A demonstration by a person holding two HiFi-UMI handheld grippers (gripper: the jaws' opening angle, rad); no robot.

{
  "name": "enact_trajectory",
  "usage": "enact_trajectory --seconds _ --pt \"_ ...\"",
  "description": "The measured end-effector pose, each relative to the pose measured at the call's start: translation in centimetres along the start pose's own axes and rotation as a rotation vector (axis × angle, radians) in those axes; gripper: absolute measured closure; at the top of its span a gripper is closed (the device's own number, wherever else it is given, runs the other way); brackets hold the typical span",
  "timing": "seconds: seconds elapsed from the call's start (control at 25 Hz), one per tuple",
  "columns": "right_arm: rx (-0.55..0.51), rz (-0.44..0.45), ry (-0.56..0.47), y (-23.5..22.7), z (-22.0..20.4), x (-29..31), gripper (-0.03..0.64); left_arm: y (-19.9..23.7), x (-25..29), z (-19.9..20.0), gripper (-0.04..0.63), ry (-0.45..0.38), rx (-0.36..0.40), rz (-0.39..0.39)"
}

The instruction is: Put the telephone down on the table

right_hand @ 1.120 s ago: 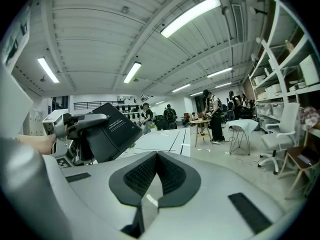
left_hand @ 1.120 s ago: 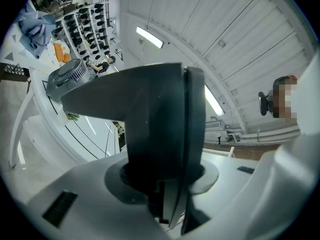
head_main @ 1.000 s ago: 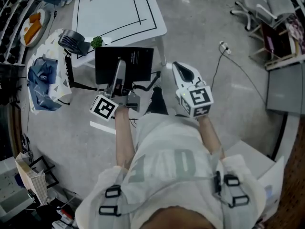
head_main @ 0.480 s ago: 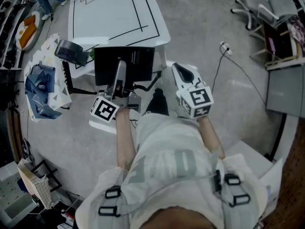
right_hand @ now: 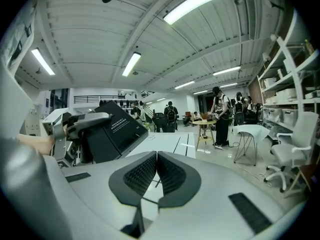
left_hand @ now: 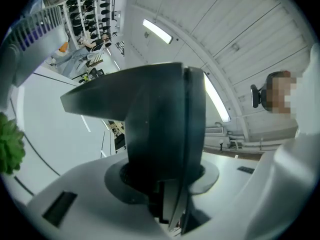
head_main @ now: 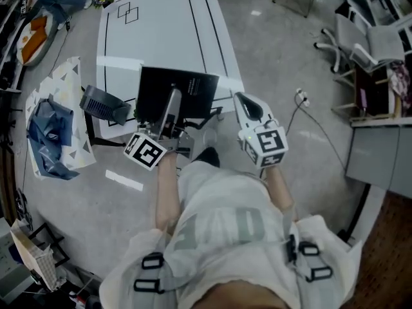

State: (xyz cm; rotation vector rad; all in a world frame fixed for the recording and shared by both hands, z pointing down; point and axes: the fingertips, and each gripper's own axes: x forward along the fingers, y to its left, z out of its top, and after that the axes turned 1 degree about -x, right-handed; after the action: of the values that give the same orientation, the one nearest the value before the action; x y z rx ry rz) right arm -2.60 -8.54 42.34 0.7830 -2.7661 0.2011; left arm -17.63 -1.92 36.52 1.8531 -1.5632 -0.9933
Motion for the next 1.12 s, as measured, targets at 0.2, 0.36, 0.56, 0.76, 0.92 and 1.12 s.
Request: enact_trajectory --seconds 0.2,0.36,0.56,0.76,0.92,1.12 --pt "-0.033 0.003 -0.025 -2.0 3.7 6.2 0.609 3.3 4.5 3.0 0.434 0.01 0.009 0.005" --pt "-0.003 -0.004 -0.036 -3.0 5.4 8.8 0.609 4.6 6.0 4.4 0.436 0.018 0.018 0.033" --pt "-0.001 0.029 -0.046 -4.0 6.3 11.3 0.609 5.8 7.4 5.2 0.435 -0.016 0.021 0.068" --pt "-0.01 0.072 -0.044 -4.9 6.3 12.6 0.609 6.5 7.6 5.2 0.435 -0.068 0.029 0.121" --pt "0.0 0.096 -0.049 -5.6 6.9 13.4 0.609 6.6 8.1 5.8 0.434 -0.093 0.039 0.139" --pt "-0.002 0.123 -0.035 -5.7 6.2 14.6 0.609 6.6 8.3 6.6 0.435 -0.11 0.054 0.147"
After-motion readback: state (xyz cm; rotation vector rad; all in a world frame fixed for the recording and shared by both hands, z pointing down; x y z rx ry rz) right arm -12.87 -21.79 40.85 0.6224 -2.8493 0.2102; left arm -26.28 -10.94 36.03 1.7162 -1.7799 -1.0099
